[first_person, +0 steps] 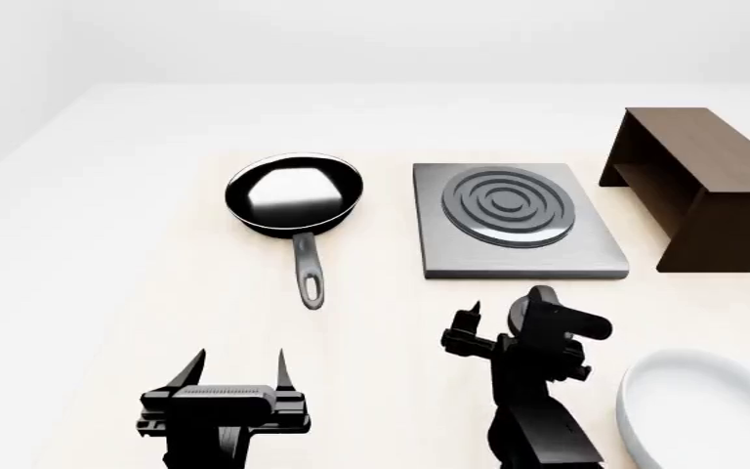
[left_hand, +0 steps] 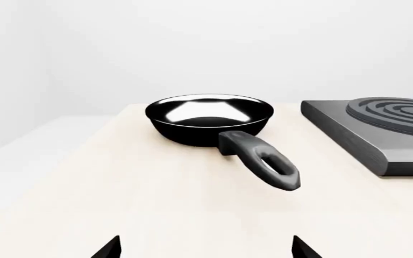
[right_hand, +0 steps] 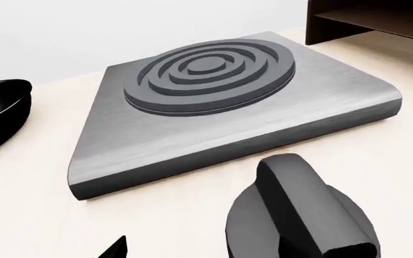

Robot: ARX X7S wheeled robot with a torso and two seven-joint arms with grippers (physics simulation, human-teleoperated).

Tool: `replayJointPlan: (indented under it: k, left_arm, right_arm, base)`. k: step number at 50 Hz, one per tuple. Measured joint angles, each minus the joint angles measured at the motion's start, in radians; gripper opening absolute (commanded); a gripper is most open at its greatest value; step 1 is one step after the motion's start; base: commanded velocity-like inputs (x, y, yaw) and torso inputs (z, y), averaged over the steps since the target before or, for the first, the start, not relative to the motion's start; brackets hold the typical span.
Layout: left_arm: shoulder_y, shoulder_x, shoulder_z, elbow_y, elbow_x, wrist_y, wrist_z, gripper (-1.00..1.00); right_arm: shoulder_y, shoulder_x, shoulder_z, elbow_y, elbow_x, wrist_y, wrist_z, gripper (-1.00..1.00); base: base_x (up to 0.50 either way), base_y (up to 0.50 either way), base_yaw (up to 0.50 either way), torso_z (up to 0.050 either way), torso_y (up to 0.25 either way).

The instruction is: Turn on the stove.

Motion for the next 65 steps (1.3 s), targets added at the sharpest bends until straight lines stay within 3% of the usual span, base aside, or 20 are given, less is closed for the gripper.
replayJointPlan:
  k: [22, 65]
  left_arm:
    - [0.0, -0.007, 0.008, 0.007, -0.007, -0.003, -0.01, 1.0]
    - [-0.004, -0.019, 0.027, 0.005, -0.016, 0.002, -0.025, 1.0]
  right_arm:
    - [0.07, -0.01, -0.003, 0.128, 0.02, -0.017, 0.005, 1.0]
    - [0.065, -0.021, 0.045, 0.157, 0.086, -0.138, 0.098, 1.0]
  base:
    - [0.0, 0.0, 0.0, 0.0, 0.0]
    - [0.0, 0.0, 0.0, 0.0, 0.0]
